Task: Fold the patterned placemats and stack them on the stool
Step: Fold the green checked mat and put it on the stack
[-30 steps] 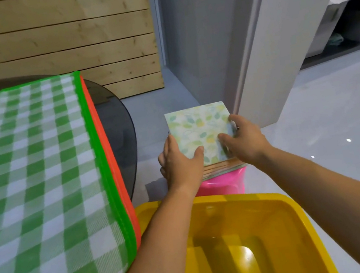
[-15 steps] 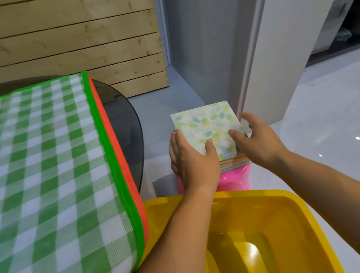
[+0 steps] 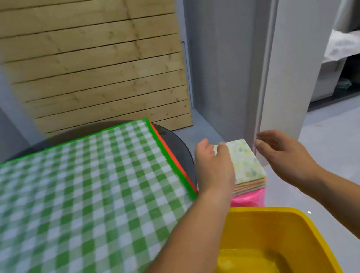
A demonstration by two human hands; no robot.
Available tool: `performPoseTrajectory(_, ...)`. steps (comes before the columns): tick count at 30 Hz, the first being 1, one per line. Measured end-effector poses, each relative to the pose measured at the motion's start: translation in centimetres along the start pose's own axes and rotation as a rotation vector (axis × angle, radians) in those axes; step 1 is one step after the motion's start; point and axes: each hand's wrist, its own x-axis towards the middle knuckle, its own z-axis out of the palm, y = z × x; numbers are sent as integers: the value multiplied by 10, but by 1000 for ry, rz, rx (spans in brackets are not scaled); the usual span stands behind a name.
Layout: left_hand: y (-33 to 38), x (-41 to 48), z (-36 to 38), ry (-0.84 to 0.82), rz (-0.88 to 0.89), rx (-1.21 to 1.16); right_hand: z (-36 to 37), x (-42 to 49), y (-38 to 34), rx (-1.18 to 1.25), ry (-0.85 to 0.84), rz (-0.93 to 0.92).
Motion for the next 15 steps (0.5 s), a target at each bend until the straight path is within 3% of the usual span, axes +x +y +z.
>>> performPoseTrajectory(6,42,-19,-141,-70,149,329,25,-46,-105,-58,-205,-212)
performPoseTrajectory(11,39,-54,-265,-179,226,905,78,-95,-168,-299,-476,-446)
performPoseTrajectory(15,34,-92,-337,-299,319,1283,125,-133,-193,-337,-644,-589)
